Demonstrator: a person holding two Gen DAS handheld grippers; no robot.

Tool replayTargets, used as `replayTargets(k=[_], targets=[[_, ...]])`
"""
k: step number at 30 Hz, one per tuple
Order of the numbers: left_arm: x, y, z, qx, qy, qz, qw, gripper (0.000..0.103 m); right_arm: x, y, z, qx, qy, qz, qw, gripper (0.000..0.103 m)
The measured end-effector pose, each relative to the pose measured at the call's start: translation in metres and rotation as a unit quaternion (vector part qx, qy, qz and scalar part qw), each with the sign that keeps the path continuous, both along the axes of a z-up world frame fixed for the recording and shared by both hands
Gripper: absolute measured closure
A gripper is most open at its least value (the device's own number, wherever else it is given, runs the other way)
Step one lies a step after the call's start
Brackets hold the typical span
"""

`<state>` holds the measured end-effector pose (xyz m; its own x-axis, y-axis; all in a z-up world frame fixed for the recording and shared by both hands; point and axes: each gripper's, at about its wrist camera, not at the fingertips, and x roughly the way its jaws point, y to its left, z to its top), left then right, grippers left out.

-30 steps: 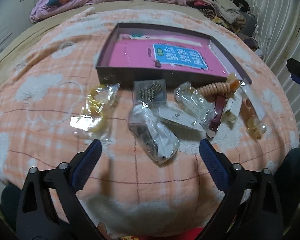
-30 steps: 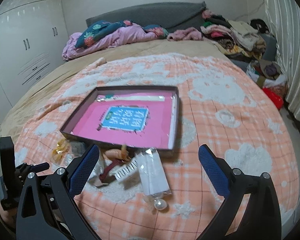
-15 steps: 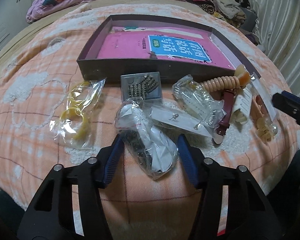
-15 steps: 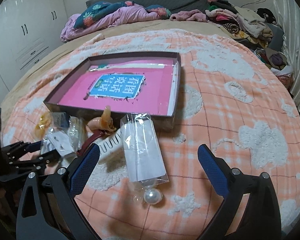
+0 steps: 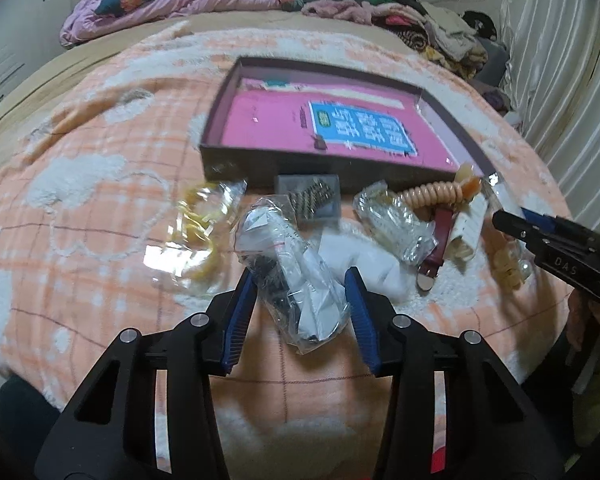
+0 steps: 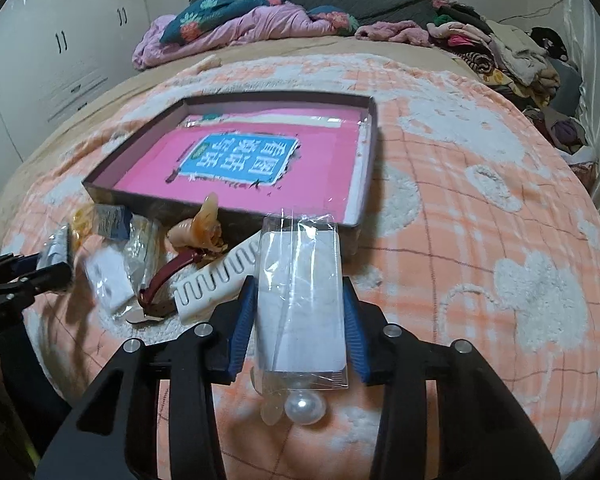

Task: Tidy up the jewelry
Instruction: 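Grasp the clear bag of dark jewelry with the left gripper while the right gripper grasps the clear plastic sleeve, then lower both held items into the pink-lined box lid while opening both grippers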

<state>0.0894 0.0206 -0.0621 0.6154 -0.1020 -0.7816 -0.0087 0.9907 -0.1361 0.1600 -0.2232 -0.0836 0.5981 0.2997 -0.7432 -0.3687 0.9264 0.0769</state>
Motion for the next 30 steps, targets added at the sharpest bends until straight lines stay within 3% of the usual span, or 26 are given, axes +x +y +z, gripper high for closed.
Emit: replayTargets(k=[11,20,30], targets=[[0.006,0.033,0.03,-0.003,-0.034,0.043,0.9985,0.066,0.004,-0.027,0.038,0.037,-0.044,-0.033,0.998,0.064],[0.035,0.042,0.053,0.0,-0.064,0.058,0.9963,0.066,0.022,-0.015,0.073,0.043,-0.082,-0.019,0.996,0.064],[0.08,0.032,0.061,-0.007,-0.067,0.047,0.9966,0.066,0.057,0.014,0.082,0.062,-0.069,-0.004,0.996,0.063]])
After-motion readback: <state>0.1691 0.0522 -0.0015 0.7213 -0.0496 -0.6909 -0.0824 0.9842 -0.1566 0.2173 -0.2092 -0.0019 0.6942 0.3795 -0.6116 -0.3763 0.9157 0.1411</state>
